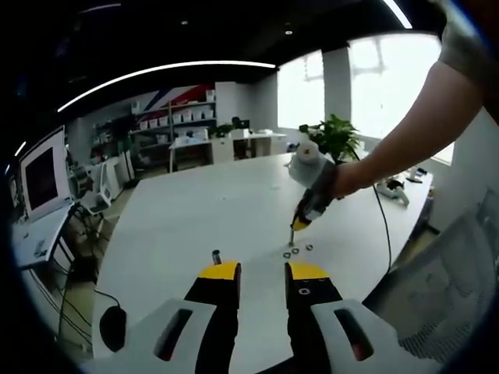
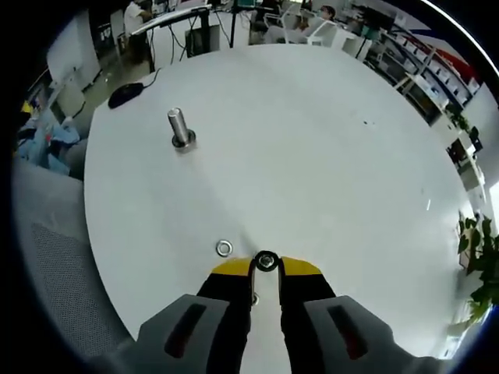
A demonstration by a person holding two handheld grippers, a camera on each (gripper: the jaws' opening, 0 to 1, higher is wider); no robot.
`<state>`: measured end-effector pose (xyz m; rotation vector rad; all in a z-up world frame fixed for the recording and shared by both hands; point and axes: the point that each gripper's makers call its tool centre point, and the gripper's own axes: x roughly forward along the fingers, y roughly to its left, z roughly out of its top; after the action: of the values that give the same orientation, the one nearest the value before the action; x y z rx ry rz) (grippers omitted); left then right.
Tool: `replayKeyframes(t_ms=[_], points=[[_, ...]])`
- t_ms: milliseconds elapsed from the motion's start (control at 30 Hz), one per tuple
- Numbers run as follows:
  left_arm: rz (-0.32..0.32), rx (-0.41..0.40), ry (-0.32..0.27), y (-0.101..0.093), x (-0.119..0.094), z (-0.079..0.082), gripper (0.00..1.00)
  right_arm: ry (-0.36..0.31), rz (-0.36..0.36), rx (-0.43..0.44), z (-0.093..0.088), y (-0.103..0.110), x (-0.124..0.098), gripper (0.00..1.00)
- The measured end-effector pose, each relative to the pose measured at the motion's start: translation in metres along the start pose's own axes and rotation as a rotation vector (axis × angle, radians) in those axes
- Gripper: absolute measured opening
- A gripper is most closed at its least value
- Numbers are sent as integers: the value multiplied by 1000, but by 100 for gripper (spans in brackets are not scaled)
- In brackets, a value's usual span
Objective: Place the washer onto the threaded stud by aligning its center hole with the stud, sliding it down to the base, and recovering from edge contact or off-axis alignment until the washer reaches the visible bottom stop.
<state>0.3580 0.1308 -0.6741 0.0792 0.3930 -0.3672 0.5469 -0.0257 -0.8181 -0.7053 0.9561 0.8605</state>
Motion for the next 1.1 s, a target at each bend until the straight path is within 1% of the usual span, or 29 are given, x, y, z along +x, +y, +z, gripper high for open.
replayKeyframes(t_ms=[733, 1100], points=[[8, 1, 3, 2, 0, -1, 20, -10, -7, -2, -1, -1, 1, 16], [10, 3, 2, 2, 0, 0, 20, -9, -16, -6, -6, 1, -2, 17]])
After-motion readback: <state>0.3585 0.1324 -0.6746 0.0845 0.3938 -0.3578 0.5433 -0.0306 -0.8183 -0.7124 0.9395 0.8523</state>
